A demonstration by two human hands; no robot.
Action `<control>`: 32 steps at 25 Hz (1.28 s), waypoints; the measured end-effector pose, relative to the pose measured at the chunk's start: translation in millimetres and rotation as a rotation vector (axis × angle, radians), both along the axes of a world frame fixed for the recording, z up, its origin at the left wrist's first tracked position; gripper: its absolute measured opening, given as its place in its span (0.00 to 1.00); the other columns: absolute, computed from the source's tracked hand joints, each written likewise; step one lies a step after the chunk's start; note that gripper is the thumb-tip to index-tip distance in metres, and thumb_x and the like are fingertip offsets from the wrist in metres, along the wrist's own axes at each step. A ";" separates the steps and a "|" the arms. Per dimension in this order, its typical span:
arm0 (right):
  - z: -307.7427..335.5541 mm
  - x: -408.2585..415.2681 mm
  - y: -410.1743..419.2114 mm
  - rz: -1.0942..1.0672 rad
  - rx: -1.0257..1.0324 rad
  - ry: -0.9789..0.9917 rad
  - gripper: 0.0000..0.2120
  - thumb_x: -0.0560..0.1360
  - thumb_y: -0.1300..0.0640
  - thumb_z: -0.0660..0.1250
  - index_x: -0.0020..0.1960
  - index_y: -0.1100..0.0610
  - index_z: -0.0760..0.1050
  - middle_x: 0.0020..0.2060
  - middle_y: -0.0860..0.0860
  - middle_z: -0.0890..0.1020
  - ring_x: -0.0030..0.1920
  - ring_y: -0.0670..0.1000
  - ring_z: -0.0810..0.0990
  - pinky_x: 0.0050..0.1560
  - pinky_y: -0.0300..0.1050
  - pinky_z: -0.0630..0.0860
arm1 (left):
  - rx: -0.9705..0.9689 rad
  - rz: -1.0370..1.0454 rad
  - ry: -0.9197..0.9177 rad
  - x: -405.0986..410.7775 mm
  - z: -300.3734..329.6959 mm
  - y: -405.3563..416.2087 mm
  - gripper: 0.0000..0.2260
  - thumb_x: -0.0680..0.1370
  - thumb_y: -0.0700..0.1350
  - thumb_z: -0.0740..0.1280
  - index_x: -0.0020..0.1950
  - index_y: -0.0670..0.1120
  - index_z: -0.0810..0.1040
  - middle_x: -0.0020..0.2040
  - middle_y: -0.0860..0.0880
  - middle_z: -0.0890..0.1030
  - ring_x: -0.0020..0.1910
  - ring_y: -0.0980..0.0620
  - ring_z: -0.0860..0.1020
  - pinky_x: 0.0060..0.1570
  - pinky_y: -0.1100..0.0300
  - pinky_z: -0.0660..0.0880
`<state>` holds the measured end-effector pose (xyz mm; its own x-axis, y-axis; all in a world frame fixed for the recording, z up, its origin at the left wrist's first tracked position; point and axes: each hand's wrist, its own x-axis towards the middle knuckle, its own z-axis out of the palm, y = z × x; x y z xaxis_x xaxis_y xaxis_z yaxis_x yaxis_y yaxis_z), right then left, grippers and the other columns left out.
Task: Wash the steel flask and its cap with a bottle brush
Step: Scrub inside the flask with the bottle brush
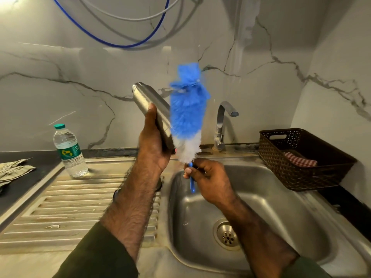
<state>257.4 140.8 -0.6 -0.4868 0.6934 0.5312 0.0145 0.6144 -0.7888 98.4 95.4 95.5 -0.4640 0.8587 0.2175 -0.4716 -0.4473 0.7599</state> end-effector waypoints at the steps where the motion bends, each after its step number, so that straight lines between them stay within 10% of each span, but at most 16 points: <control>1: 5.1 -3.3 -3.5 0.007 0.048 0.012 0.04 0.79 0.58 0.73 0.46 0.54 0.85 0.39 0.50 0.86 0.42 0.50 0.86 0.48 0.53 0.83 | -0.005 -0.033 0.027 1.7 0.0 -0.5 0.24 0.78 0.61 0.73 0.65 0.45 0.78 0.52 0.45 0.87 0.51 0.45 0.86 0.49 0.49 0.84; 9: 23.0 7.1 2.3 -0.274 0.007 0.148 0.05 0.82 0.52 0.70 0.53 0.50 0.85 0.36 0.43 0.82 0.37 0.45 0.80 0.42 0.47 0.81 | -0.081 0.347 0.169 -39.5 -11.6 -27.1 0.27 0.81 0.62 0.69 0.71 0.44 0.73 0.51 0.47 0.84 0.49 0.50 0.86 0.47 0.51 0.83; 21: 141.1 -7.0 0.3 -0.816 0.523 -0.770 0.09 0.74 0.54 0.69 0.53 0.55 0.80 0.45 0.53 0.83 0.42 0.54 0.79 0.39 0.46 0.71 | -0.265 0.347 0.213 -45.4 -44.8 -35.4 0.24 0.75 0.66 0.73 0.62 0.53 0.74 0.55 0.44 0.84 0.51 0.45 0.87 0.52 0.41 0.85; 32: 185.2 -48.3 12.4 -0.729 0.848 -1.204 0.13 0.75 0.50 0.73 0.49 0.56 0.71 0.38 0.53 0.70 0.47 0.57 0.77 0.55 0.56 0.75 | -0.290 0.348 0.250 -39.0 -51.5 -26.9 0.26 0.73 0.67 0.72 0.62 0.52 0.74 0.53 0.45 0.85 0.46 0.48 0.88 0.45 0.49 0.84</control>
<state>209.2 153.2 184.6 -0.5967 0.6737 0.4360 0.7960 0.4279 0.4282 59.4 68.5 44.0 -0.6974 0.7041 0.1336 -0.1210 -0.2993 0.9465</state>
